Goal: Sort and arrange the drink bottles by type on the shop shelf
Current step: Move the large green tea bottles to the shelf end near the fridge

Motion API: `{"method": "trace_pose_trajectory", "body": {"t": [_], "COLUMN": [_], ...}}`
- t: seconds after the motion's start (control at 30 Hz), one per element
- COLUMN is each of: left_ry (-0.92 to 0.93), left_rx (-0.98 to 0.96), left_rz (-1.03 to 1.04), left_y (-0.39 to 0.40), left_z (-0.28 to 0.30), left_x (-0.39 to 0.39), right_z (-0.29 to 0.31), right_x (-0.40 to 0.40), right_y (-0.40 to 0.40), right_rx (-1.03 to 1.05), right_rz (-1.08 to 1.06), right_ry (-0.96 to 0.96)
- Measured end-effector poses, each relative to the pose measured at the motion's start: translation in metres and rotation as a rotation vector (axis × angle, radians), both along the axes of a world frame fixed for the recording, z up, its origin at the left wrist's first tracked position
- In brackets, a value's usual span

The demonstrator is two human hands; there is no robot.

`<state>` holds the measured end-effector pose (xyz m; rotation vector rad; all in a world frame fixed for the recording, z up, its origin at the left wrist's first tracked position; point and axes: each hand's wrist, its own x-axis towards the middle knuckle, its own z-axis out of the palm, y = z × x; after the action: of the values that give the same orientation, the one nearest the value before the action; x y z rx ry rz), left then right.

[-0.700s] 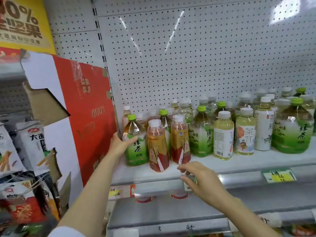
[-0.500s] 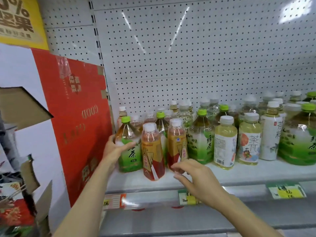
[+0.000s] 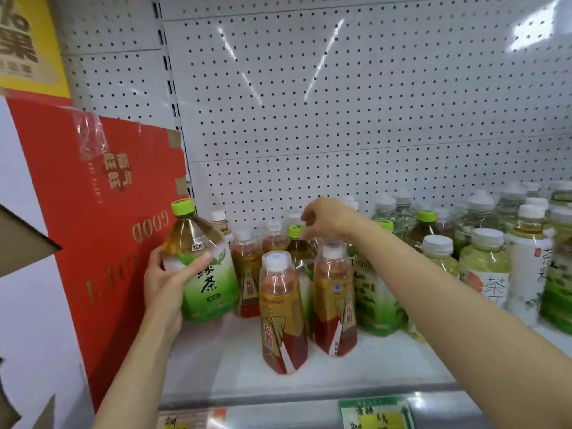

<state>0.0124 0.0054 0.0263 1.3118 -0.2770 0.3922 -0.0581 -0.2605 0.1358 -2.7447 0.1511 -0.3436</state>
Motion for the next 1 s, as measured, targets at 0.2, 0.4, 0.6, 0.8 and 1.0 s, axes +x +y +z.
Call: {"method": "trace_pose_trajectory", "body": {"t": [0.2,0.4,0.6,0.8,1.0], "left_ry": [-0.035,-0.094,-0.24,-0.356,-0.465], "left_rx": [-0.021,-0.064,-0.04,-0.019,-0.086], "left_rz": [-0.027,-0.014,0.046,0.091,0.014], "left_y": [0.007,0.003,0.0,0.001,0.01], "left_z": [-0.003,0.005,0.037,0.069,0.1], "left_x": [0.002,0.001,0.002,-0.023,-0.055], "right_z": [-0.013,-0.015,0.039,0.077,0.102], "right_x": [0.026,0.025,0.012,-0.009,-0.049], "right_y": [-0.014,-0.013,-0.006,0.013,0.02], "right_rx": [0.155,0.311,0.442,0.707,0.838], "right_rz": [0.093,0.136,0.178,0.215,0.279], "right_ry": [0.13,-0.023,-0.287,-0.65,-0.882]}}
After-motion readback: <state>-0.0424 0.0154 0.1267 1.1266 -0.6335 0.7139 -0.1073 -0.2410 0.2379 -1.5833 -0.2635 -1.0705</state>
